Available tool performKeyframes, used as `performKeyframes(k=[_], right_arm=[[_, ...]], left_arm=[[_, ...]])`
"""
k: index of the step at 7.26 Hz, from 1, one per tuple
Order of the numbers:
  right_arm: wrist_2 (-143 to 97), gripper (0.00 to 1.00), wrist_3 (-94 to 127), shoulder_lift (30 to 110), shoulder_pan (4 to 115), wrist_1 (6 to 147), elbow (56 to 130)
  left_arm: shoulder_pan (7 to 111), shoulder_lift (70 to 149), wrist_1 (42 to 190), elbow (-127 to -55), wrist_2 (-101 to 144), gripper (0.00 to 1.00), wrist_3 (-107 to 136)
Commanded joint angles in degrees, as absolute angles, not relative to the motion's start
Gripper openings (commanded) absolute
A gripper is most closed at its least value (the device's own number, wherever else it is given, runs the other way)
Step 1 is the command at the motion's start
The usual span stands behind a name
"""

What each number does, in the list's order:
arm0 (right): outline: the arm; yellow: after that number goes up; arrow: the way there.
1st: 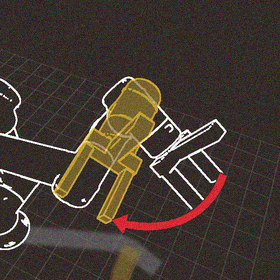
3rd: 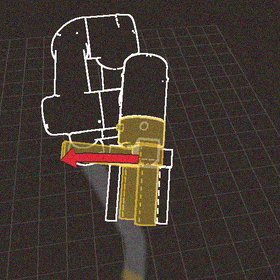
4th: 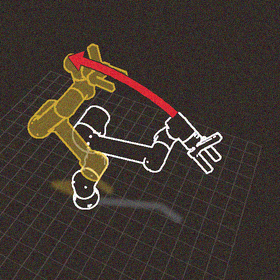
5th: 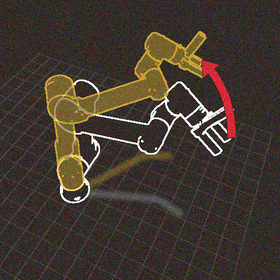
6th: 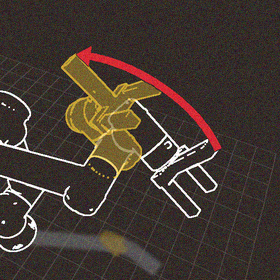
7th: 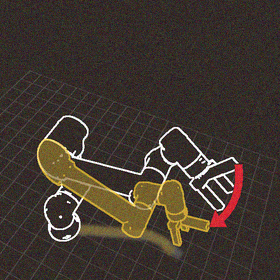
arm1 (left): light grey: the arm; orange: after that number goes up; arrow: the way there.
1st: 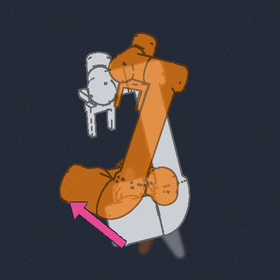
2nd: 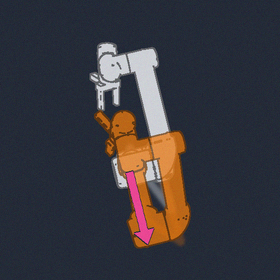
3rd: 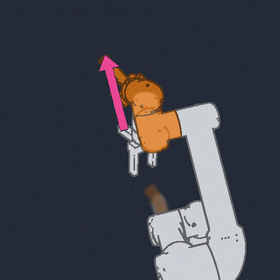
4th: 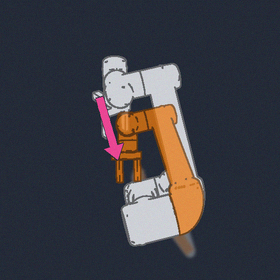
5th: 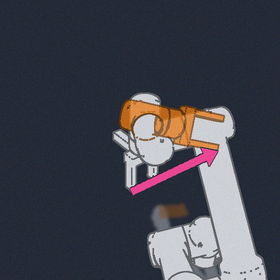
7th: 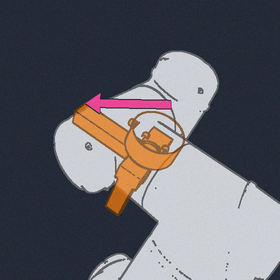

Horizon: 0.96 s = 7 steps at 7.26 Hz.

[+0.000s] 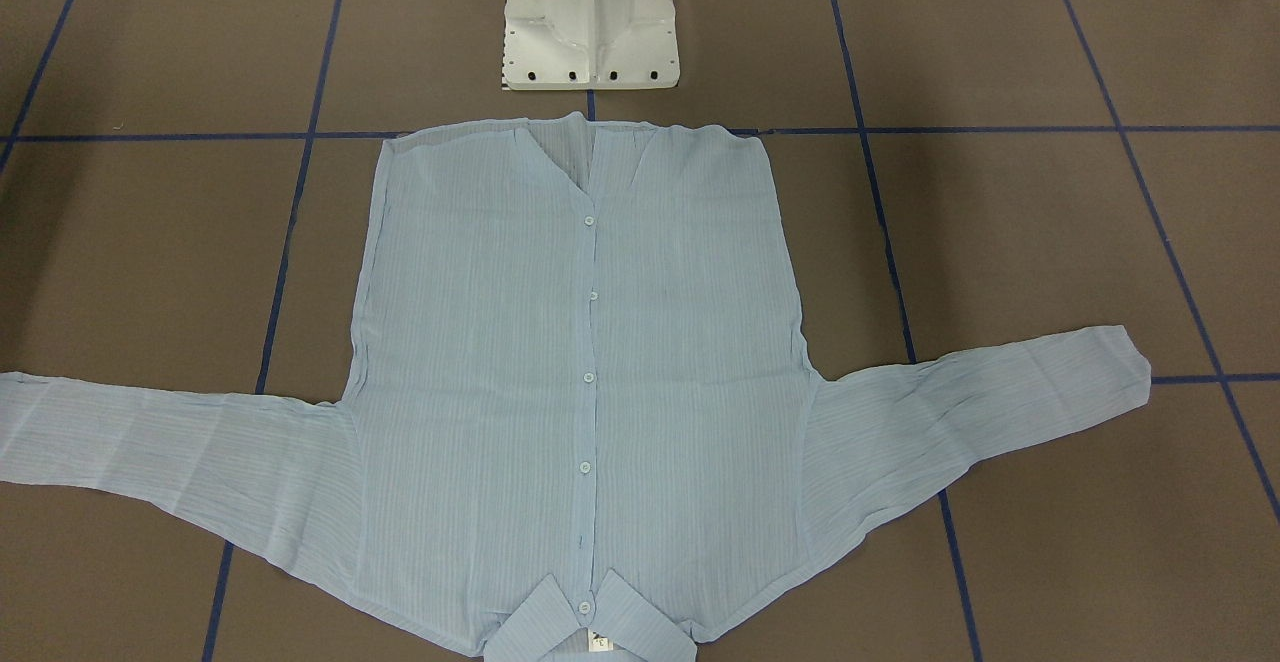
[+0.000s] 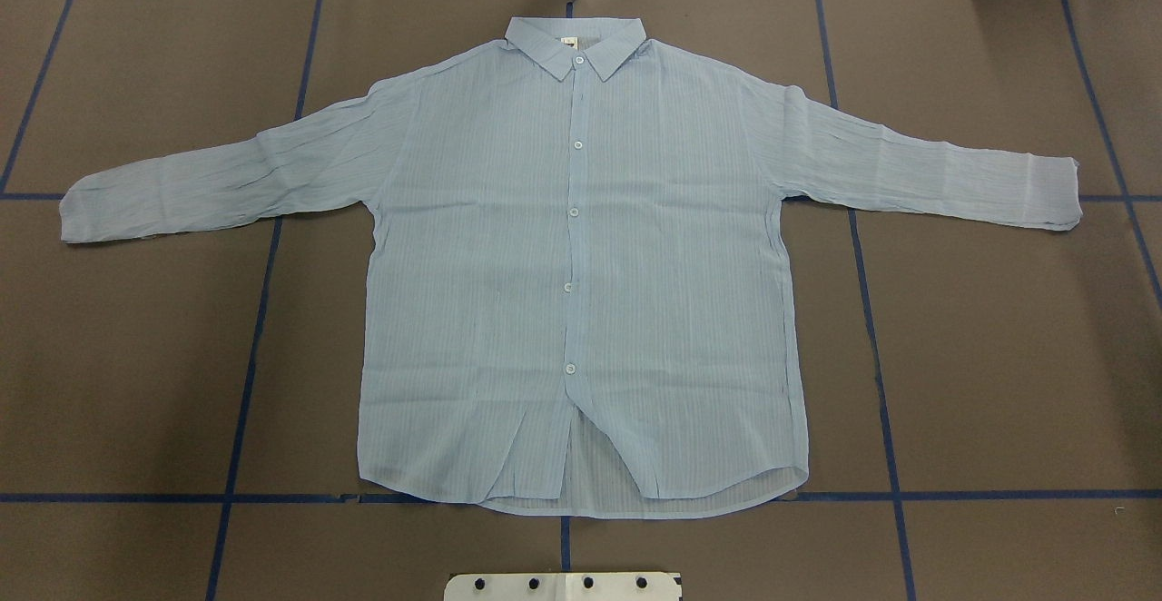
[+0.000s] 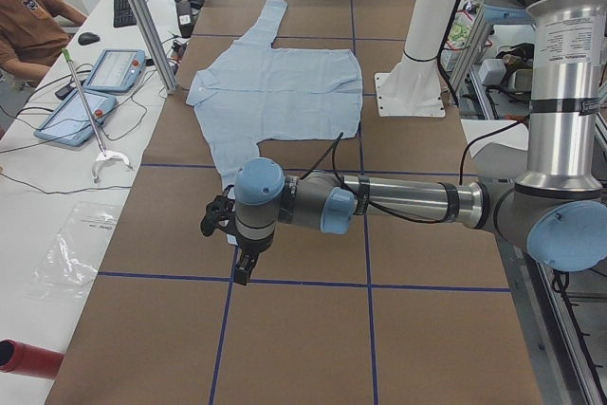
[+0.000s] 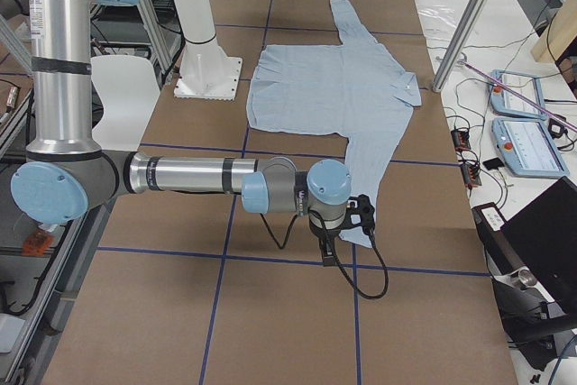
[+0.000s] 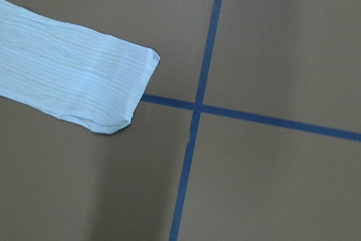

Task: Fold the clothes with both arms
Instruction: 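Reach the right gripper toward the cuff of the sleeve nearest it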

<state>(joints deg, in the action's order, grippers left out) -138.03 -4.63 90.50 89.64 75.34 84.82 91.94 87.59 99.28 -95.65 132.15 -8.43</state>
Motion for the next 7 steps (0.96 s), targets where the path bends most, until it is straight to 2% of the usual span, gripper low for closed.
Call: performKeyframes(k=[1, 3, 5, 7], right_arm=[[-139.49, 1.0, 3.53, 87.99, 84.76, 57.53, 73.85], [-138.17, 1.0, 13.07, 83.69, 78.95, 56.6, 72.87], [-134.57, 0.99, 18.42, 82.62, 74.81, 56.6, 71.9], [-131.94, 0.99, 20.38, 78.95, 71.91, 56.6, 67.88]], left_arm=[[91.85, 88.32, 103.25, -94.22, 132.28, 1.0, -8.44], [91.85, 88.86, 105.03, -92.65, 132.28, 0.99, -4.6], [91.85, 88.77, 106.6, -92.46, 132.19, 0.99, -4.57], [91.85, 88.77, 106.79, -92.46, 132.27, 1.0, -4.66]])
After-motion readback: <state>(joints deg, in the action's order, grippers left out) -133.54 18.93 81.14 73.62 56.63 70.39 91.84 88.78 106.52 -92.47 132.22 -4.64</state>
